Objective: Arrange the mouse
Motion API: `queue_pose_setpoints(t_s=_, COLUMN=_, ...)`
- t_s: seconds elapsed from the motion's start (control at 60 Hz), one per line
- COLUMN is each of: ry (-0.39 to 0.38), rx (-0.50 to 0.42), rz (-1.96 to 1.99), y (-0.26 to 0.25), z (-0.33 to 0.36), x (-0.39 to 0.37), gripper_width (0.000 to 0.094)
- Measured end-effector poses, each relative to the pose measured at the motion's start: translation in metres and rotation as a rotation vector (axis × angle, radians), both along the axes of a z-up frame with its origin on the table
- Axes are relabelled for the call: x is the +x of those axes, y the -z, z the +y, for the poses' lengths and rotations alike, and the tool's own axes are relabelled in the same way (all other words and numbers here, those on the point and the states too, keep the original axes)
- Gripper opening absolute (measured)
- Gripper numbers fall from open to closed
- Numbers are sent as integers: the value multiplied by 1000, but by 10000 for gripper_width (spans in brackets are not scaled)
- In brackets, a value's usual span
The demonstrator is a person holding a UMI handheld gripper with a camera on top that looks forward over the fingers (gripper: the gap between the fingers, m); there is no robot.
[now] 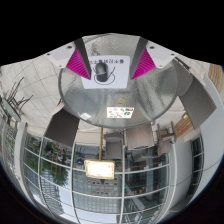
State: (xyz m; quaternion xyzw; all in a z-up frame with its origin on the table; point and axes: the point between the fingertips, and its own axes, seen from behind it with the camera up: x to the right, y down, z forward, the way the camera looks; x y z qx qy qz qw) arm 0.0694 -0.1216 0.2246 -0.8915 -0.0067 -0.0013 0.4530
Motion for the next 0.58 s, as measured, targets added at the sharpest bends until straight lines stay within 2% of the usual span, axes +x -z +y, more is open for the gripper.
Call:
queue_pose_setpoints(t_s=0.317, ry=-18, rx=3, rz=-23, y=-8, z=-53, x=-21, gripper_width=763)
queue_pose_setpoints(t_s=0.583, ry=-35, rx=21, rz=-6, y=-18, z=-62, x=-37, gripper_width=764)
